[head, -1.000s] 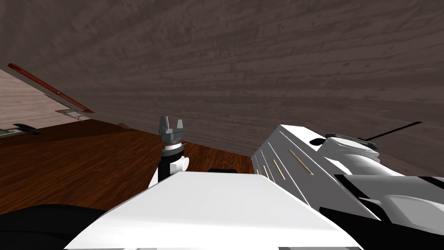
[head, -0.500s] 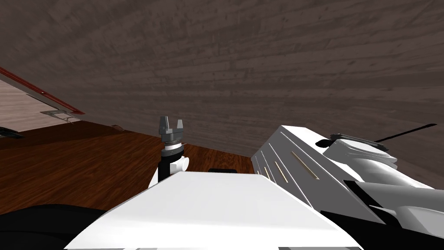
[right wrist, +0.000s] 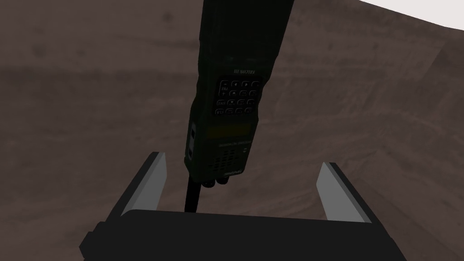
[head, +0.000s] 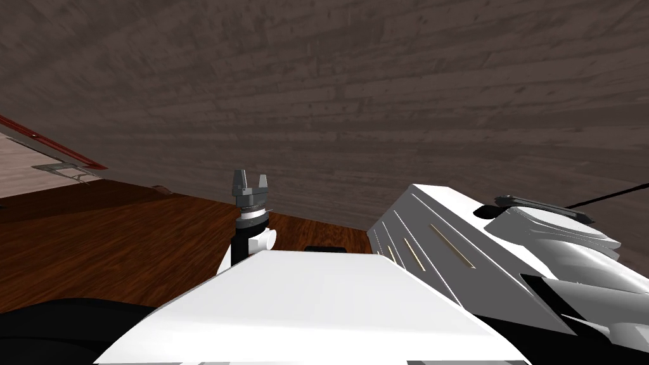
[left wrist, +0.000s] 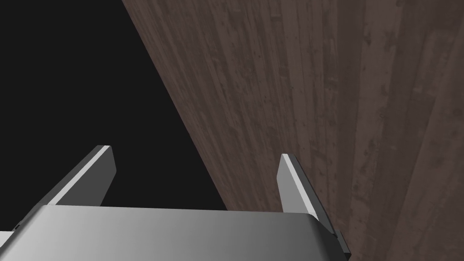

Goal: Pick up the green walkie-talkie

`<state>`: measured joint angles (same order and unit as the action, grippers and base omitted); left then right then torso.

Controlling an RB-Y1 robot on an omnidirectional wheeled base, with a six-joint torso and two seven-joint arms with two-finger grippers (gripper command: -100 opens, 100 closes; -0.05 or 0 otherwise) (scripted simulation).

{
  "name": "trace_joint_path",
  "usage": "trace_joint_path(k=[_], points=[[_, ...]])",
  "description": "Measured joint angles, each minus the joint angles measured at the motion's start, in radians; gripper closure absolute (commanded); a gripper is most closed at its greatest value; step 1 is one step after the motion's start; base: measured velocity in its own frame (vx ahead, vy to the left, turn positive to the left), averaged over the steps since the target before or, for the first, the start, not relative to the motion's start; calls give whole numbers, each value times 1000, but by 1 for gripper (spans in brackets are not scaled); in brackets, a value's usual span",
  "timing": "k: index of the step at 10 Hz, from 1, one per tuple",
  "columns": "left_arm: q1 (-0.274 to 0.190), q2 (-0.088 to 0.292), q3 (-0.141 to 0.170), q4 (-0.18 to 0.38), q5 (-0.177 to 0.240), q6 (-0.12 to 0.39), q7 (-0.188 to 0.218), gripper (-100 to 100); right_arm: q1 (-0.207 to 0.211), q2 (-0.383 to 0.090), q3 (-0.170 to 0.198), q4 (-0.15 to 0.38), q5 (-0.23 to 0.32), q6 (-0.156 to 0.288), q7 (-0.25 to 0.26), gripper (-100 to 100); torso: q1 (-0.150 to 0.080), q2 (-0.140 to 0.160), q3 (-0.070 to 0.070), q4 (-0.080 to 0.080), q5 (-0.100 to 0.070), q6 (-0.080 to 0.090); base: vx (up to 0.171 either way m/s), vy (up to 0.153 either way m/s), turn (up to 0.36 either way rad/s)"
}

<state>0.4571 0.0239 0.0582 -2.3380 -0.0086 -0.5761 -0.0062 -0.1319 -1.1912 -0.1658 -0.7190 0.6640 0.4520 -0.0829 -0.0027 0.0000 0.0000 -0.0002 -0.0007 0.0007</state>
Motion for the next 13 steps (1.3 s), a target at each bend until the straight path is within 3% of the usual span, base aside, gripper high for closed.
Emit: trace_joint_path(k=[2,3,4,8,9,10,11,13], points=[[0,0,0,0,0,0,0,0,54,-2,-60,-48,6,-13,24,-100,1,-1,-1,0,0,0,58,20,-28],[0,0,0,0,0,0,0,0,62,-2,-81,-52,8,-15,29,-100,0,0,0,0,0,0,10,4,3],[0,0,0,0,0,0,0,0,62,-2,-83,-52,8,-15,29,100,-1,2,1,0,0,0,3,0,-13],[0,0,0,0,0,0,0,0,61,-3,-85,-52,7,-14,27,100,-2,0,-1,-1,-2,-2,-1,-1,-2],[0,0,0,0,0,0,0,0,61,-3,-85,-52,7,-14,26,0,-2,0,-1,-2,-2,-2,0,0,0],[0,0,0,0,0,0,0,0,61,-3,-85,-52,7,-14,26,100,-2,0,-1,-2,-2,-2,-82,-23,106],[0,0,0,0,0,0,0,0,25,-3,-61,-8,24,-17,2,100,-4,2,0,-2,-5,-4,-105,-44,77],[0,0,0,0,0,0,0,0,-32,-2,1,24,-7,7,-7,100,-8,3,-1,-3,-9,-5,-119,-45,93]])
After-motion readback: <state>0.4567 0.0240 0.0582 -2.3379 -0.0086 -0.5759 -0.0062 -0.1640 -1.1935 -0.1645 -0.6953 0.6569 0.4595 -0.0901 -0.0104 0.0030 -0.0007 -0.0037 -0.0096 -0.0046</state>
